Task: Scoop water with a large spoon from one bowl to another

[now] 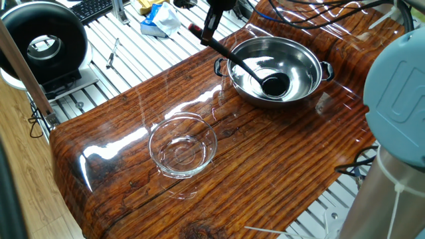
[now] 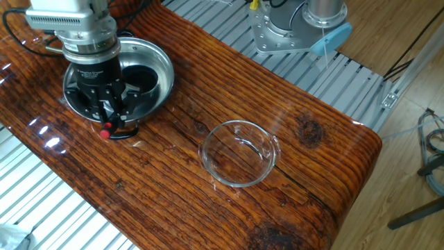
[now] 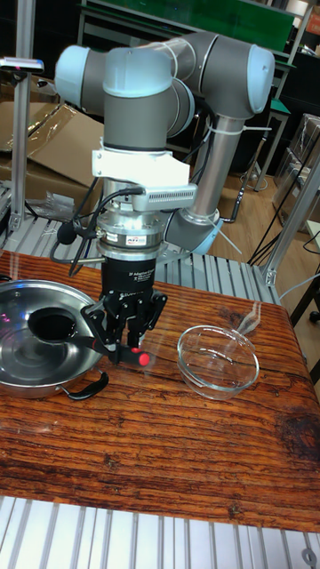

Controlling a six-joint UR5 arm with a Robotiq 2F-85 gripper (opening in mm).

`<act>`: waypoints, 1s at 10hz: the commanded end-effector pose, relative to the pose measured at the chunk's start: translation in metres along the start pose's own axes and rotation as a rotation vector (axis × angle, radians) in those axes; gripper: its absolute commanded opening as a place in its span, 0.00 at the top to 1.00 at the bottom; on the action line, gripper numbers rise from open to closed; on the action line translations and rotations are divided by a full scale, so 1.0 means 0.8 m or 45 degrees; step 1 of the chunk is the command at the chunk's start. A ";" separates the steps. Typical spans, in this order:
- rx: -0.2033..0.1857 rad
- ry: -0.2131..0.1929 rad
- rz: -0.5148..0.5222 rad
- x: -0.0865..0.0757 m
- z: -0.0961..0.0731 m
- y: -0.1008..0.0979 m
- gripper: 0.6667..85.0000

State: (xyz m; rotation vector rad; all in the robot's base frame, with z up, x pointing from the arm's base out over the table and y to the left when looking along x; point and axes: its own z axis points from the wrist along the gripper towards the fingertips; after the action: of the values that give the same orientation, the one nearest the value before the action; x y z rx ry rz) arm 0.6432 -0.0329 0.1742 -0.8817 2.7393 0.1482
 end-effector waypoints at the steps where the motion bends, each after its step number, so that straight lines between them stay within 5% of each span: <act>1: 0.018 -0.006 0.019 -0.002 -0.002 -0.006 1.00; 3: 0.083 -0.008 0.010 -0.002 -0.002 -0.022 1.00; 10: 0.097 -0.024 0.069 -0.005 -0.003 -0.026 1.00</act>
State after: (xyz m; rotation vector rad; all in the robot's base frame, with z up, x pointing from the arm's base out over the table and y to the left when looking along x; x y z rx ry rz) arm 0.6540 -0.0486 0.1743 -0.8140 2.7436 0.0545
